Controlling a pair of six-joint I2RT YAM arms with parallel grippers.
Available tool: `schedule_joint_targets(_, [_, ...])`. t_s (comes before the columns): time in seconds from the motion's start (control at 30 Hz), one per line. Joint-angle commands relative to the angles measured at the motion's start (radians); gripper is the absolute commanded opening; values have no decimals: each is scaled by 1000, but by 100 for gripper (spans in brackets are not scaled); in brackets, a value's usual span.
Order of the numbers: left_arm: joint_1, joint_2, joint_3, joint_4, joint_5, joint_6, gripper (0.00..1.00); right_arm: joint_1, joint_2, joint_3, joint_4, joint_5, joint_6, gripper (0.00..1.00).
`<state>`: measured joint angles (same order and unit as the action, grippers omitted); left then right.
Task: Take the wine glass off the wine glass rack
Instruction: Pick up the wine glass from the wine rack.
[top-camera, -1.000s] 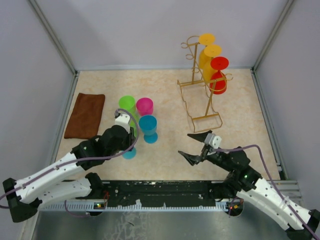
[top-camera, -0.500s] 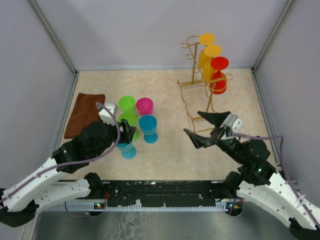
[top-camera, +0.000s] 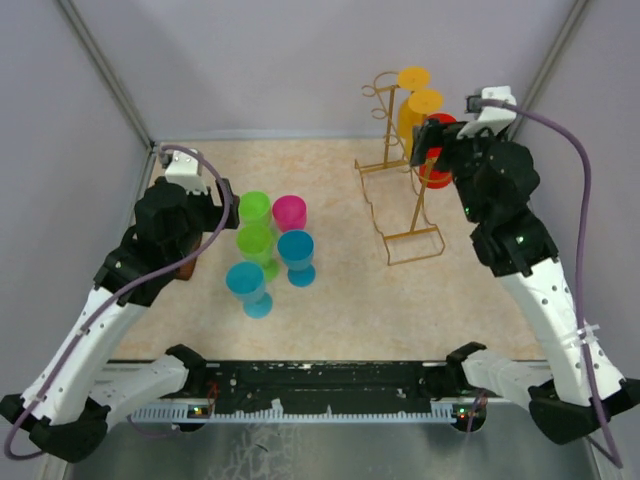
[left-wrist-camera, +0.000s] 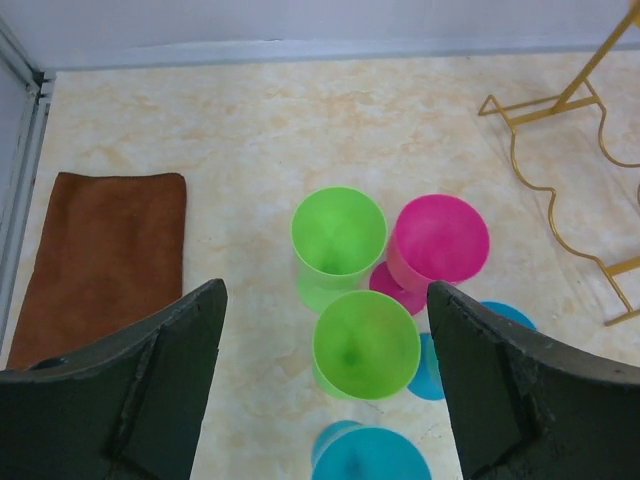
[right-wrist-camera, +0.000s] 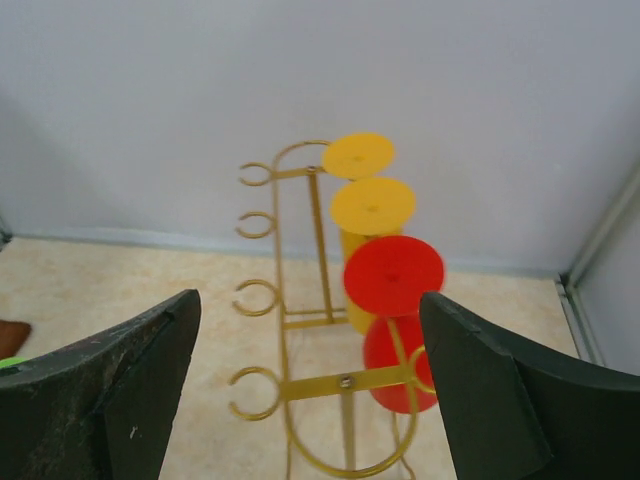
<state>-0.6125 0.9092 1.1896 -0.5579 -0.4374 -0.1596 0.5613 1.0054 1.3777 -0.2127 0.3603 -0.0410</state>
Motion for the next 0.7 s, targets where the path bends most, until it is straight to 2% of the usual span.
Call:
schedule_joint_targets(0.0, [126,47,43,-4,190,33,88,-270,57,129,-138,-254,238,89])
schedule_joint_targets(0.1, [185,58,39,-6,211,-6,90,-441,143,208,-233,-421,356,87])
schedule_joint_targets(0.23, [236,25,5,36,280,-45,99,-547,216,220,-224,-523,445,84])
schedule_joint_targets(0.3, [244,27,6,31,288,-47,99,-595,248,211,-185,-596,505,81])
schedule_joint_targets(0.43, [246,28,7,16,299,-58,99,-628,318,236,-182,-665,555,77])
schedule_joint_targets(0.67, [247,25,20,7,298,-23,99,-636,381,252,-172,-654,558,67])
